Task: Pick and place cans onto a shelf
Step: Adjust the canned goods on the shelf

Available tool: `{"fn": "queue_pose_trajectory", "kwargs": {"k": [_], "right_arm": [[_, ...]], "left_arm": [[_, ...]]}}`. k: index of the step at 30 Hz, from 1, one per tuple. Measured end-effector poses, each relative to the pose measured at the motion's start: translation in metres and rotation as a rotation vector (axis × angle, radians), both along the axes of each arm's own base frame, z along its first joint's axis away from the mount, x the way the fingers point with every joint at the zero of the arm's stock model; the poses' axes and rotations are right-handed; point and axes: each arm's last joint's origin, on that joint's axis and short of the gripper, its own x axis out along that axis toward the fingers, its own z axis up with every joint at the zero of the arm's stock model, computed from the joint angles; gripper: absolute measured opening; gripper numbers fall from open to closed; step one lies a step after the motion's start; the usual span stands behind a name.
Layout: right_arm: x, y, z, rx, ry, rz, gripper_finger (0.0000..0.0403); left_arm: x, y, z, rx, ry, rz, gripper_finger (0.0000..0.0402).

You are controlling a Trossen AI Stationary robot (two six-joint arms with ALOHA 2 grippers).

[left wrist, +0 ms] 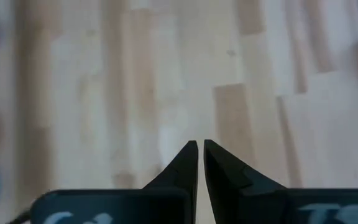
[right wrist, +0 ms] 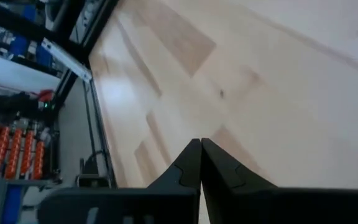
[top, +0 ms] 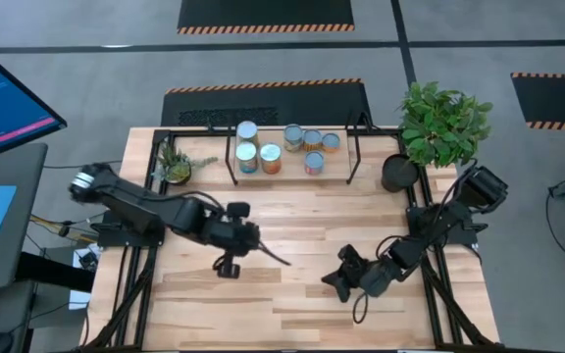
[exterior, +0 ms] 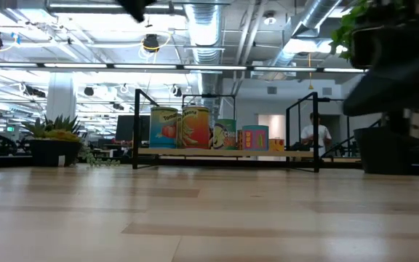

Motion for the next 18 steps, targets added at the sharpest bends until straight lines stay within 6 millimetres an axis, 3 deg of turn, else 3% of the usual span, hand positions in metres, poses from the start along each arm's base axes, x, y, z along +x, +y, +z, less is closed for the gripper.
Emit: {"fn": "queue_pose_trajectory", "kwargs": {"k": [7, 13, 18], "right_arm": [[0.012, -0.011, 0.006, -0.051, -0.062, -0.005, 0.0030], [0.018, -0.021, 0.006, -0.067, -0.068, -0.036, 0.0031], [0.026, -0.034, 0.007, 0.173, -0.073, -0.209, 0.0028]], "left_arm": [[-0.034, 0.015, -0.054, -0.119, -0.070, 0.014, 0.0015], [-0.036, 0.019, -0.064, -0.147, -0.111, 0.042, 0.0015], [-0.028, 0.023, -0.058, -0.126, -0.199, -0.002, 0.0015]]}}
